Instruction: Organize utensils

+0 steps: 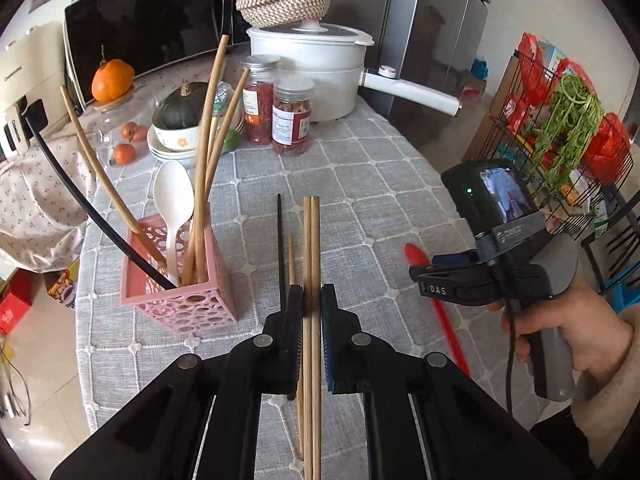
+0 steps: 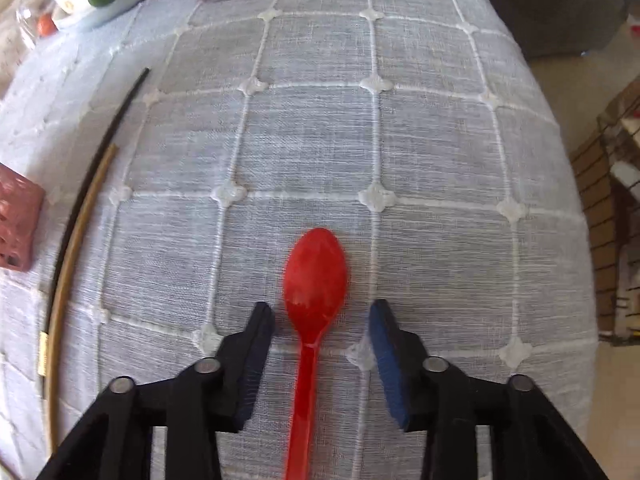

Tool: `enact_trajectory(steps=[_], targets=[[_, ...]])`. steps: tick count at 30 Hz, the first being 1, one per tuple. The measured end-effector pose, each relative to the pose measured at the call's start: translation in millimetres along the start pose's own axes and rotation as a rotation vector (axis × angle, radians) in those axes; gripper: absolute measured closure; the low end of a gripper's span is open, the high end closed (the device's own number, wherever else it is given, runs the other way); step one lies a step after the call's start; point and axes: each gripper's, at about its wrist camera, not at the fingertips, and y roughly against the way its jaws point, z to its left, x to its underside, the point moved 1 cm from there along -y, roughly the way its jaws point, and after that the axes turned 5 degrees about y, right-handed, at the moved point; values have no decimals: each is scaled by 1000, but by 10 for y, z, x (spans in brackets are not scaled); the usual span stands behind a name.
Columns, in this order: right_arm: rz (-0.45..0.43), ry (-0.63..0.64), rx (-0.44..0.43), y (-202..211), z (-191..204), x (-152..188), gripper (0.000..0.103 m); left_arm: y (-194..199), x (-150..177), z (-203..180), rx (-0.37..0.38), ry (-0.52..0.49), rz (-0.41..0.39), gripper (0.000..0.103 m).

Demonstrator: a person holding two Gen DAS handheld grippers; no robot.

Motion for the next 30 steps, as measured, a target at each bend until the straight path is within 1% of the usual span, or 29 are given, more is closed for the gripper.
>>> enact_trajectory(steps=[1, 4, 6, 7, 12, 13, 18, 21, 23, 26, 28, 30], targets=[[-2, -6, 12, 6, -8, 4, 76, 45, 9, 9, 5, -3, -10, 94], [-17, -39, -6, 22, -89, 37, 81, 186, 51, 65, 17, 2, -40, 94], [-34, -39, 2, 38, -122, 71, 92, 245, 65, 126, 27, 25, -53, 94], [-41, -42, 3, 47, -147, 90, 95, 276, 64, 156, 31, 33, -60, 94], [-72, -92, -57, 144, -280, 185, 95, 489, 42, 304, 44, 69, -124, 94], [-84, -101, -67, 181, -284, 160, 95, 537, 46, 329, 46, 77, -136, 94], [-188, -127, -143, 510, -326, 175, 95, 700, 4, 420, 55, 101, -187, 94], [-258, -136, -171, 710, -325, 180, 95, 802, -37, 483, 67, 123, -224, 94], [-301, -145, -183, 846, -285, 188, 95, 912, -71, 524, 63, 140, -273, 94], [-366, -157, -193, 1007, -275, 187, 95, 1099, -130, 611, 59, 170, -370, 94], [-410, -154, -187, 1096, -267, 183, 95, 1218, -150, 680, 57, 191, -457, 94], [-449, -144, -172, 1183, -236, 192, 95, 1333, -159, 762, 57, 206, -579, 94]])
